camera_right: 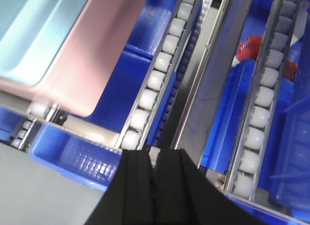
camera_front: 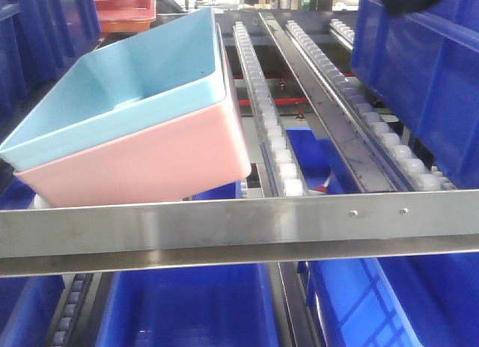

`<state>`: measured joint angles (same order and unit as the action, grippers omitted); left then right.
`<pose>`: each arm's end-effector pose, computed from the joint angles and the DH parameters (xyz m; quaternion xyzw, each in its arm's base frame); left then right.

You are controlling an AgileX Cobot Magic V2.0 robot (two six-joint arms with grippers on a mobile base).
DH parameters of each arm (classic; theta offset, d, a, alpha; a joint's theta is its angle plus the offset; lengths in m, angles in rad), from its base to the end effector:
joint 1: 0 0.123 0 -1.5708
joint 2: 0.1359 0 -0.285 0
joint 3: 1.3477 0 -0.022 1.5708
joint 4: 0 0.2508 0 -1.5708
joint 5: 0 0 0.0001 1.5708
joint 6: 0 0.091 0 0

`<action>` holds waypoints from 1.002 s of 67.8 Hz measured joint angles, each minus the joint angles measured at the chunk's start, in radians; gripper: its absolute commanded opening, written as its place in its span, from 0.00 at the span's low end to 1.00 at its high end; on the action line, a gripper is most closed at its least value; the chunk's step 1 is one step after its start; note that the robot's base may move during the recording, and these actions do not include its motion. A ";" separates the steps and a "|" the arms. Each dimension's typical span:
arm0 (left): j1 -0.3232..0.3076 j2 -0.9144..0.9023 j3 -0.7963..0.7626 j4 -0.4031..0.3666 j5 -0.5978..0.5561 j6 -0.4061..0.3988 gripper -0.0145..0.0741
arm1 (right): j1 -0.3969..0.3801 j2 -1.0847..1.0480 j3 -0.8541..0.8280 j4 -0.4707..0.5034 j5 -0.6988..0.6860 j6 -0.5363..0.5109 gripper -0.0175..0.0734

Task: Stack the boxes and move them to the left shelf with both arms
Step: 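Open both grippers and raise them away from the stacked bins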

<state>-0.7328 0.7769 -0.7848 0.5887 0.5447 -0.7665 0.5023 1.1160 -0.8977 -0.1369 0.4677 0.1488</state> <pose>0.1323 -0.0838 0.3625 0.1166 0.8126 -0.1570 0.5491 0.2107 0.1093 0.3317 -0.1941 0.8614 0.0962 0.4594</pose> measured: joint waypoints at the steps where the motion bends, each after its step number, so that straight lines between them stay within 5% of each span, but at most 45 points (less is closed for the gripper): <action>1: 0.000 -0.018 0.019 0.002 -0.017 0.000 0.16 | 0.000 -0.022 0.018 0.000 -0.011 0.000 0.25; 20: 0.000 -0.224 0.314 0.075 -0.401 0.002 0.16 | 0.000 -0.334 0.334 0.000 -0.183 0.000 0.25; 33: 0.000 -0.235 0.412 0.138 -0.563 0.002 0.16 | 0.000 -0.488 0.432 0.000 -0.217 0.000 0.25; 68: 0.000 -0.239 0.420 0.148 -0.605 0.002 0.16 | 0.000 -0.510 0.438 -0.010 -0.221 0.000 0.25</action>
<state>-0.7328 0.5383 -0.3645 0.7367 -0.0604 -0.7645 0.5023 0.6058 -0.4598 -0.1474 0.2462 0.1488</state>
